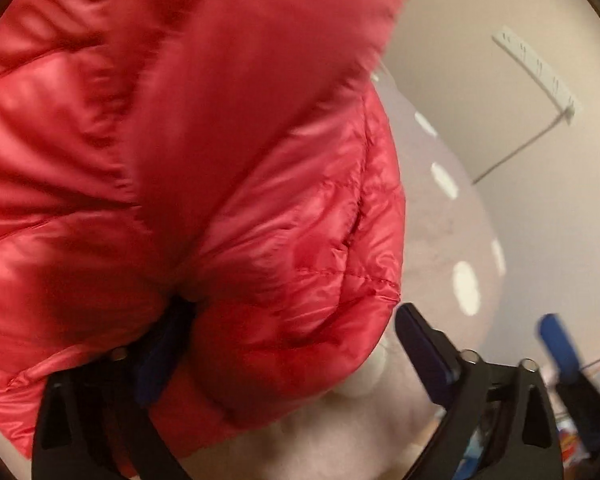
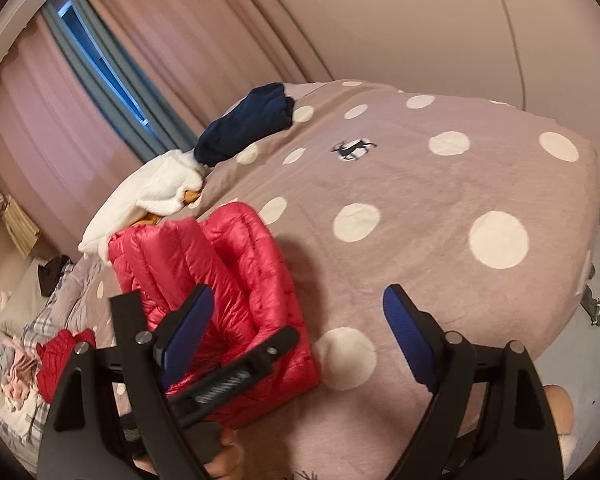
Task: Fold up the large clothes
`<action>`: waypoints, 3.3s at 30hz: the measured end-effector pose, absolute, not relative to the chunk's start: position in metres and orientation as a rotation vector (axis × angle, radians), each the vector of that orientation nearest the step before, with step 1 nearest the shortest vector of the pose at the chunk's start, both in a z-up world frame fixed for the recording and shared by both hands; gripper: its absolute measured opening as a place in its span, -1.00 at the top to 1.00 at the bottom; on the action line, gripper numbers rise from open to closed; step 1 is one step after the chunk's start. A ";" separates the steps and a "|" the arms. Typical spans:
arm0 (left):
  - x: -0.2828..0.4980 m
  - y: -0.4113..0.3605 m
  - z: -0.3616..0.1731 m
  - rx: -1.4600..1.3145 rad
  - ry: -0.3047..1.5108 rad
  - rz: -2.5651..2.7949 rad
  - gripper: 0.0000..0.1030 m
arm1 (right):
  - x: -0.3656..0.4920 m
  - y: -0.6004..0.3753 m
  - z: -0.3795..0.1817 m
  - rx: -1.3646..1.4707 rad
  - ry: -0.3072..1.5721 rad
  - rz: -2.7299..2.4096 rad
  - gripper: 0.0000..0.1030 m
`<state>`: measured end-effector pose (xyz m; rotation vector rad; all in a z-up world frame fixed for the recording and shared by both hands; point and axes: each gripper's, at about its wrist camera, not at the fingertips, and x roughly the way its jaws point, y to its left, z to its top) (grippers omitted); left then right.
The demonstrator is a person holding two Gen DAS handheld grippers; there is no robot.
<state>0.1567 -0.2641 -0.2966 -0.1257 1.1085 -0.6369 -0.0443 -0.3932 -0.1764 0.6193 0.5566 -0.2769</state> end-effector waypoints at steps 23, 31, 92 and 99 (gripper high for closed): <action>0.103 -0.204 -0.232 -0.255 0.889 -0.494 -0.95 | -0.077 -0.406 -0.157 0.622 0.493 -0.309 -0.76; 0.057 -0.177 -0.211 -0.291 0.767 -0.409 -0.95 | -0.067 -0.399 -0.162 0.621 0.527 -0.281 -0.76; 0.127 0.029 -0.253 -0.633 0.813 0.120 -0.95 | 0.083 -0.268 -0.169 0.360 0.580 -0.062 0.63; 0.131 0.008 -0.257 -0.604 0.846 0.085 -0.95 | 0.065 -0.316 -0.187 0.461 0.565 -0.240 0.61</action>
